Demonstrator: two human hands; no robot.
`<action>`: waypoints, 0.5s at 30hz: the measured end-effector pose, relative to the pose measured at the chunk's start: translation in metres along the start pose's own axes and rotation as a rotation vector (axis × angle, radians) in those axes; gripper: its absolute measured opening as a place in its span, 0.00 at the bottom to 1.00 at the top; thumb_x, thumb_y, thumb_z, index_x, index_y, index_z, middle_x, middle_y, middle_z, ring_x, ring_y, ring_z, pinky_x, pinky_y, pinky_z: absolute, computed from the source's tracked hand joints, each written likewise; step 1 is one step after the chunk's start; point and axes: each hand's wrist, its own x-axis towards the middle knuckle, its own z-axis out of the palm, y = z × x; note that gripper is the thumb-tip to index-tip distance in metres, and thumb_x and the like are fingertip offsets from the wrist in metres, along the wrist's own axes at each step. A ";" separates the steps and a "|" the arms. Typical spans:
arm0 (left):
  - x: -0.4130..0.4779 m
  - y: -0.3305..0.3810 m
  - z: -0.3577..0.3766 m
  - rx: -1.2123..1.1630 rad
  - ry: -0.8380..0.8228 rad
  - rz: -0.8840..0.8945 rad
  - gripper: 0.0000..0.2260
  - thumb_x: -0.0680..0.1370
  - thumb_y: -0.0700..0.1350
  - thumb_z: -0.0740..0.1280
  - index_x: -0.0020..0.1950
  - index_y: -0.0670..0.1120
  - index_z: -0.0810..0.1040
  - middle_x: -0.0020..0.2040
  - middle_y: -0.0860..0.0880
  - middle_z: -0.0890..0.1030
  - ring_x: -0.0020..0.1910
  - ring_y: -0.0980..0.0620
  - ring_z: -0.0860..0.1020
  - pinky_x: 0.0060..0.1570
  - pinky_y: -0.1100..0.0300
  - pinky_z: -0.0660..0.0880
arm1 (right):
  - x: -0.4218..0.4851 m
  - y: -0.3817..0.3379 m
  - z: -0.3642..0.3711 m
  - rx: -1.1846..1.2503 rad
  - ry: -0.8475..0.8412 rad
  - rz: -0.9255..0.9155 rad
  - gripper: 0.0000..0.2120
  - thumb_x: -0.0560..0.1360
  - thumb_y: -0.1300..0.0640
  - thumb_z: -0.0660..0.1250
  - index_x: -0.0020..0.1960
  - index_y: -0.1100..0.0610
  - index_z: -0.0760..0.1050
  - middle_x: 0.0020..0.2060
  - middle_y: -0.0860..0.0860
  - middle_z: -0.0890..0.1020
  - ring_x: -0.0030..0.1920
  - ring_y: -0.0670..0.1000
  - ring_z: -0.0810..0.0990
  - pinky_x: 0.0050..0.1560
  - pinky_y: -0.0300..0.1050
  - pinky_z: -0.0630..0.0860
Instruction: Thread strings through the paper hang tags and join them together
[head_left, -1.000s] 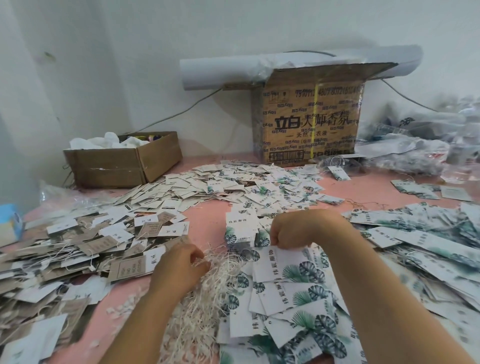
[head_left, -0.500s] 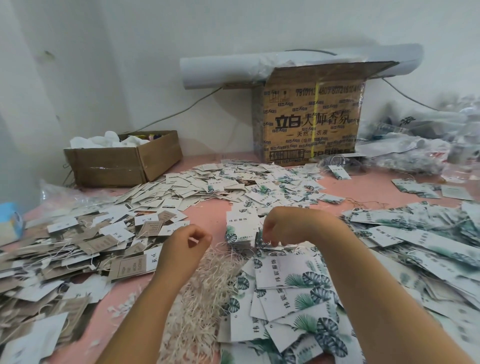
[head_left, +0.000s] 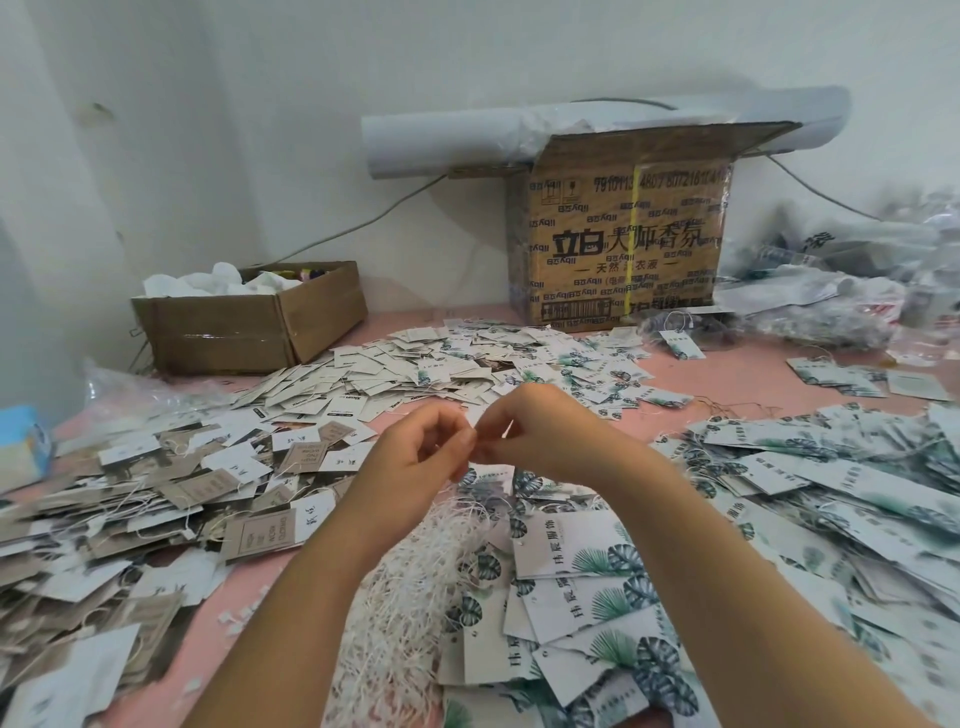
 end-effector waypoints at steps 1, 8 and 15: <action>0.000 0.001 0.000 -0.008 -0.003 0.008 0.04 0.78 0.41 0.63 0.44 0.44 0.75 0.31 0.51 0.75 0.31 0.57 0.73 0.34 0.67 0.70 | 0.000 0.000 0.000 0.002 0.015 -0.010 0.04 0.72 0.54 0.71 0.44 0.54 0.83 0.28 0.40 0.77 0.26 0.34 0.72 0.28 0.26 0.65; 0.000 0.004 0.000 -0.003 0.008 0.026 0.04 0.76 0.41 0.67 0.41 0.46 0.78 0.25 0.49 0.75 0.25 0.55 0.71 0.28 0.69 0.67 | -0.002 -0.003 -0.004 0.012 0.073 -0.036 0.07 0.72 0.59 0.69 0.37 0.50 0.78 0.27 0.39 0.74 0.27 0.35 0.72 0.27 0.24 0.66; -0.001 0.000 -0.001 0.010 0.052 -0.021 0.05 0.77 0.44 0.66 0.42 0.45 0.77 0.22 0.50 0.75 0.22 0.57 0.71 0.24 0.70 0.65 | -0.002 -0.002 -0.008 0.018 0.347 0.060 0.04 0.74 0.60 0.62 0.41 0.59 0.73 0.36 0.55 0.80 0.41 0.56 0.78 0.41 0.48 0.74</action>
